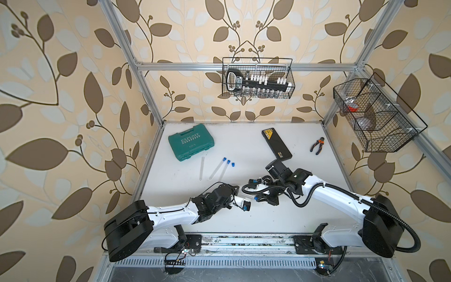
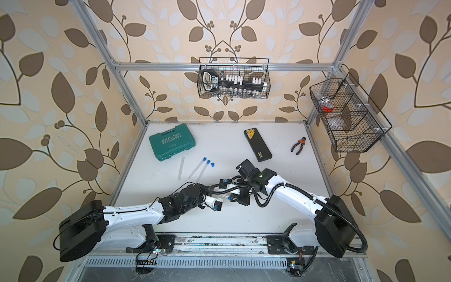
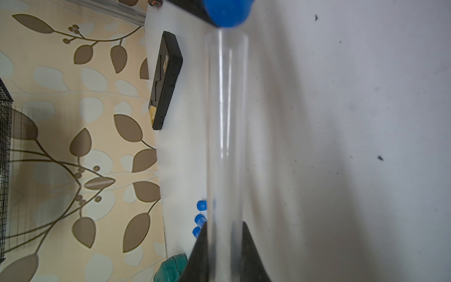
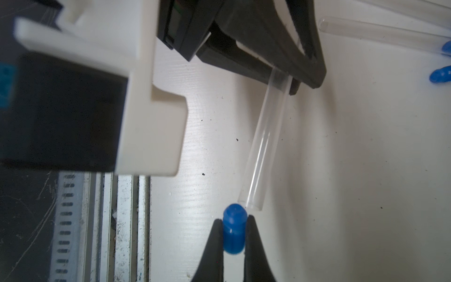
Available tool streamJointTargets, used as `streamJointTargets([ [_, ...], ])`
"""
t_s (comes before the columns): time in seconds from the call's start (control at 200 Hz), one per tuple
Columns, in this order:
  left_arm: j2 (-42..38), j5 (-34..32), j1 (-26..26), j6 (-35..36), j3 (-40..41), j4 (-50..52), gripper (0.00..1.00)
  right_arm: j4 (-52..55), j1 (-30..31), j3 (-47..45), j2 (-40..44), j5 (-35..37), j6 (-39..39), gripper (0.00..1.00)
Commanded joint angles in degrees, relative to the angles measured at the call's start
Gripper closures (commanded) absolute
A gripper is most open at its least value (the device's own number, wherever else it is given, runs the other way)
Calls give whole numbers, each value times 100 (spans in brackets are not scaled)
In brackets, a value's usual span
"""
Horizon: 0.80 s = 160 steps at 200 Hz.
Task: Insert stoppers into test tubes
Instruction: Insert the stopper into the test tube.
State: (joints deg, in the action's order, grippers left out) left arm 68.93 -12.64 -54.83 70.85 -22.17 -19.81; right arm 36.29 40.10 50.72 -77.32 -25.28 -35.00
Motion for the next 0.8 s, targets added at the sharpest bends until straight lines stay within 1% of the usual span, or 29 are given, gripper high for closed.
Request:
streamJointTargets([
  [0.0, -151, -32, -72, 48, 45, -222, 100, 17, -14, 199, -80, 23, 18, 95],
  [0.235, -126, -28, -72, 34, 38, -185, 100, 14, -30, 173, -19, 181, 62, 95],
  [0.49, -131, -35, -95, 47, 39, -124, 100, -27, -36, 289, -115, -33, 81, 95],
  [0.795, -116, -45, -155, 127, 22, -137, 100, -78, -31, 486, -319, -112, 200, 96],
])
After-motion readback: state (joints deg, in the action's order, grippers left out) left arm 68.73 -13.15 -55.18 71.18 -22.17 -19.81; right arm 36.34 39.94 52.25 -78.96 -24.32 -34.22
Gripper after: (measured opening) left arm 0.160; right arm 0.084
